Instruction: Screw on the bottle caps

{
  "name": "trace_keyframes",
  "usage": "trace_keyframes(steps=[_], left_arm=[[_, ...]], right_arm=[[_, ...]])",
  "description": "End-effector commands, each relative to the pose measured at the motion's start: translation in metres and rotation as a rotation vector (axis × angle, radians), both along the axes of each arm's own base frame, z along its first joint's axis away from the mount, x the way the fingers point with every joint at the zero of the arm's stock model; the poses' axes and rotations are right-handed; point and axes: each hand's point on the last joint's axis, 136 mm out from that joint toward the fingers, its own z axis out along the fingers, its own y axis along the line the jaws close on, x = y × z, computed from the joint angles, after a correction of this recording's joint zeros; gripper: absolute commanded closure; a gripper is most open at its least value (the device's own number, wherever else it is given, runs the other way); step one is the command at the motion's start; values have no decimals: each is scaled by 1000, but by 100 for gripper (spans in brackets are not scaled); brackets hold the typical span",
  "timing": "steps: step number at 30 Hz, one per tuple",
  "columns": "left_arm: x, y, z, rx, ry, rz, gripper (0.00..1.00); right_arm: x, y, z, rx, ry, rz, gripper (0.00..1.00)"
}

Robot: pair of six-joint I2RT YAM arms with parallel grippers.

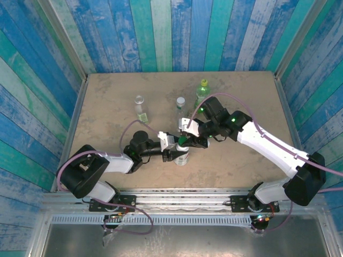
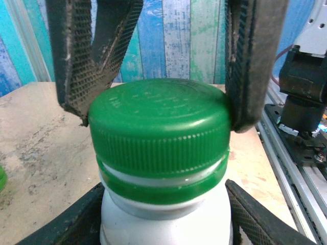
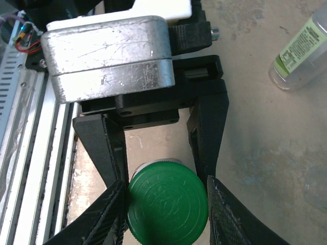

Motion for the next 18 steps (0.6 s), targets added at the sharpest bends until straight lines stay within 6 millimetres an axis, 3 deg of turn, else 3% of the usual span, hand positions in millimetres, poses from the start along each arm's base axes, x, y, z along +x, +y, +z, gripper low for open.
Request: trace_keyframes(steps=[1, 7, 11, 15, 18], left_arm=[[14, 3, 3, -29, 32, 97, 44], [43, 9, 19, -98, -2, 270, 45], [61, 8, 14, -66, -6, 364, 46], [60, 7, 11, -44, -16, 370, 46], [58, 8, 6, -22, -14, 366, 46]], right_arm=[[-8, -12, -31, -119, 47, -103, 61], [11, -15, -45, -133, 78, -482, 61], [15, -16, -52, -137, 121, -718, 60], [15, -24, -55, -141, 136, -809, 59], [18, -22, -38, -108, 98, -782, 56]])
